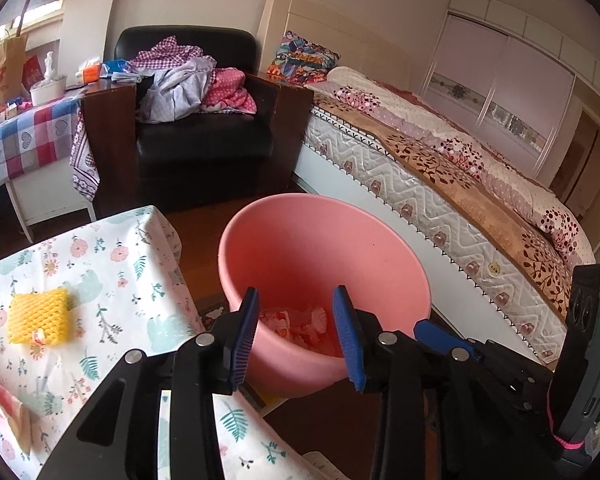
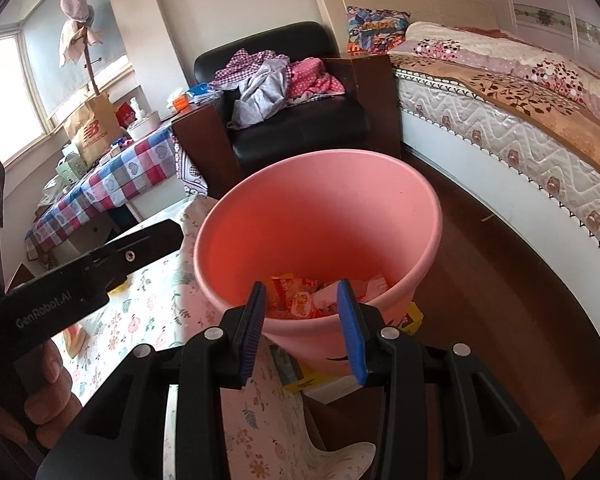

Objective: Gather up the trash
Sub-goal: 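Move both open tools back over the table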

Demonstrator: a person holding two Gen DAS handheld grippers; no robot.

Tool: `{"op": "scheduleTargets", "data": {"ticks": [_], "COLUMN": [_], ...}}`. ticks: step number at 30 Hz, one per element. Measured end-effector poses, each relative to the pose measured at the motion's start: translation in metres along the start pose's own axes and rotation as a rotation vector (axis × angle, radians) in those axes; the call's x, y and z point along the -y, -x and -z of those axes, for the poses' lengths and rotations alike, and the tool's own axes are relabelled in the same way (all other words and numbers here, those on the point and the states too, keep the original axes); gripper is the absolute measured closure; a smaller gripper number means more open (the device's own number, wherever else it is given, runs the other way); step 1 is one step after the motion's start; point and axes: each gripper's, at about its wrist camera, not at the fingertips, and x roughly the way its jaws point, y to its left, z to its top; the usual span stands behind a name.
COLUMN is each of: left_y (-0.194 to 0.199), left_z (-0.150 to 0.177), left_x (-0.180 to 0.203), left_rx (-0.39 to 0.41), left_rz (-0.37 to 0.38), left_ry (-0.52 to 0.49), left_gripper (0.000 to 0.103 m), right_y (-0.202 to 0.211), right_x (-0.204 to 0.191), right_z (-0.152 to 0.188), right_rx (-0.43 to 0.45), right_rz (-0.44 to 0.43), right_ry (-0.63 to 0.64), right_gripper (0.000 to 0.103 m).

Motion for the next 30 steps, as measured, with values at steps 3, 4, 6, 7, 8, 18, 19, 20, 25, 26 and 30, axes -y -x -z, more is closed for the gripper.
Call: {"op": "scheduleTargets", "data": {"ticks": [3,4,6,7,8,18,19,20,25,26,30], "left_y": [0.01,0.015,0.021,0.025,0.028,0.074,0.08,0.085,0.11,0.114,0.135], "left_z": [0.002,0.003,0.006,0.008,0.01,0.037,0.041,0.044,0.06,0.064,0.079], "left_x": [-0.002,-0.003,-0.005,-0.006,-0.007,-0.026,-0.029,-0.032,-0.05,-0.053,-0.071], "left_rx": [0.008,0.009,0.011,0.013,0.013,0.022,0.023,0.024,0.027,0.026,0.025], "left_rz": [-0.01,-0.014,-0.023,-0.031,-0.039,-0.094,-0.1,-0.106,-0.139,-0.144,-0.178], "left_ry": [0.004,0.006,0.005,0.002,-0.002,-0.015,-0.016,-0.017,0.0,0.003,0.011], "left_gripper": [0.066,0.066,0.066,0.066,0.066,0.057,0.057,0.057,0.057,0.057,0.057], "right_y": [0.004,0.006,0.008,0.01,0.011,0.018,0.018,0.018,0.018,0.018,0.018], "right_x": [-0.006,-0.008,-0.012,-0.015,-0.017,-0.049,-0.054,-0.057,-0.077,-0.08,-0.094], "right_z": [0.002,0.003,0.004,0.005,0.006,0.018,0.019,0.02,0.029,0.031,0.037], "right_rx": [0.0,-0.002,-0.004,-0.005,-0.007,-0.027,-0.03,-0.033,-0.053,-0.056,-0.074], "right_rz": [-0.01,-0.014,-0.023,-0.029,-0.032,-0.101,-0.108,-0.114,-0.153,-0.158,-0.186], "right_ry": [0.013,0.016,0.023,0.028,0.032,0.088,0.096,0.102,0.141,0.146,0.168], "right_gripper": [0.066,0.066,0.065,0.065,0.065,0.065,0.065,0.065,0.065,0.065,0.065]}}
